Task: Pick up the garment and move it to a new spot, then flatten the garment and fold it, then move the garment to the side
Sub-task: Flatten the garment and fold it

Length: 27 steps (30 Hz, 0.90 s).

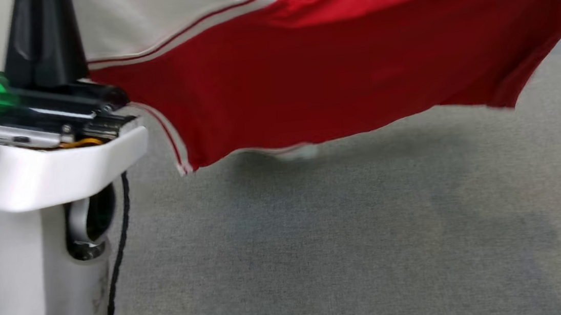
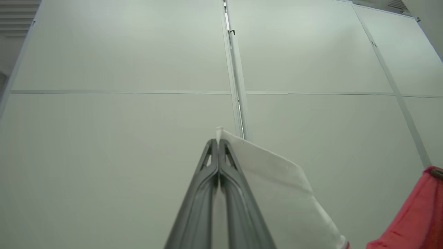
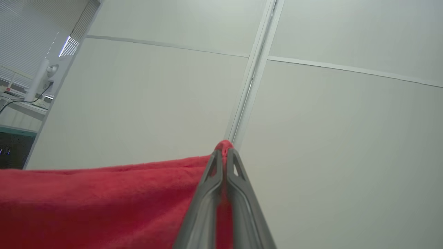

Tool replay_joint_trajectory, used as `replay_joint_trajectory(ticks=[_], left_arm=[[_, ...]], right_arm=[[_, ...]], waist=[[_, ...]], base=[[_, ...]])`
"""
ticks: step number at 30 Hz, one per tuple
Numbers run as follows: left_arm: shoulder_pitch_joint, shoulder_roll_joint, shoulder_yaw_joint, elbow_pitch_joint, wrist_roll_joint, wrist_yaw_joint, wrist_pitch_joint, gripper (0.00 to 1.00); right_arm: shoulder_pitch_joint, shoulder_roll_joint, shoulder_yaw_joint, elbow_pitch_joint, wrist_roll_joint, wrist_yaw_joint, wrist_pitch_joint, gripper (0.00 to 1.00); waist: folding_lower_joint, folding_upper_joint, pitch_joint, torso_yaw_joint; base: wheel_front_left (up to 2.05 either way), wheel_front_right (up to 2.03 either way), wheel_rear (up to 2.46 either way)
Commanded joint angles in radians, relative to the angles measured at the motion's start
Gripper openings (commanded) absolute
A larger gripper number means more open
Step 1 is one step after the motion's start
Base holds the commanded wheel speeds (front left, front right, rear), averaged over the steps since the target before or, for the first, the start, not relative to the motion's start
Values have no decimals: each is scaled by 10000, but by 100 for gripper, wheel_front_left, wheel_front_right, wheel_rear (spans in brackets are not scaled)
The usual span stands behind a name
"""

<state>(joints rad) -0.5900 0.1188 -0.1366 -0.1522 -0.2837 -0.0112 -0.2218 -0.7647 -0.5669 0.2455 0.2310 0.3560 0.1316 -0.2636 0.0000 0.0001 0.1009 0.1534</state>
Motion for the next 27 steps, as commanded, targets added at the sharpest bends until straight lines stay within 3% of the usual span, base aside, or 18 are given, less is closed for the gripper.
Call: replay_joint_trajectory(ticks=[1,10,16,20,27], left_arm=[[-187,125,101,-302,1,86,201,0],[-914,633,557,-1633,-89,424,1746,0],[-1818,979,612,-1155,-282,299,2717,0],[-3088,1038,639,-50,-530,98,2837,0],[-6225,828,534,3131,-568,-222,2115,0]], right_arm=[[153,-24,-190,-283,-151,-17,84,0],[521,335,-2144,-2417,-172,-16,1806,0],[-157,13,-1576,-2865,20,-19,3315,0],[-1532,-107,-1013,-2107,330,-19,3591,0],[-4931,-368,455,560,419,-19,3050,0]], waist=[[0,-1,-327,-224],[0,-1,-107,-499],[0,-1,1055,-658],[0,-1,2170,-673],[0,-1,3688,-369]], base=[[0,0,0],[0,0,0],[0,0,0],[0,0,0],[0,0,0]])
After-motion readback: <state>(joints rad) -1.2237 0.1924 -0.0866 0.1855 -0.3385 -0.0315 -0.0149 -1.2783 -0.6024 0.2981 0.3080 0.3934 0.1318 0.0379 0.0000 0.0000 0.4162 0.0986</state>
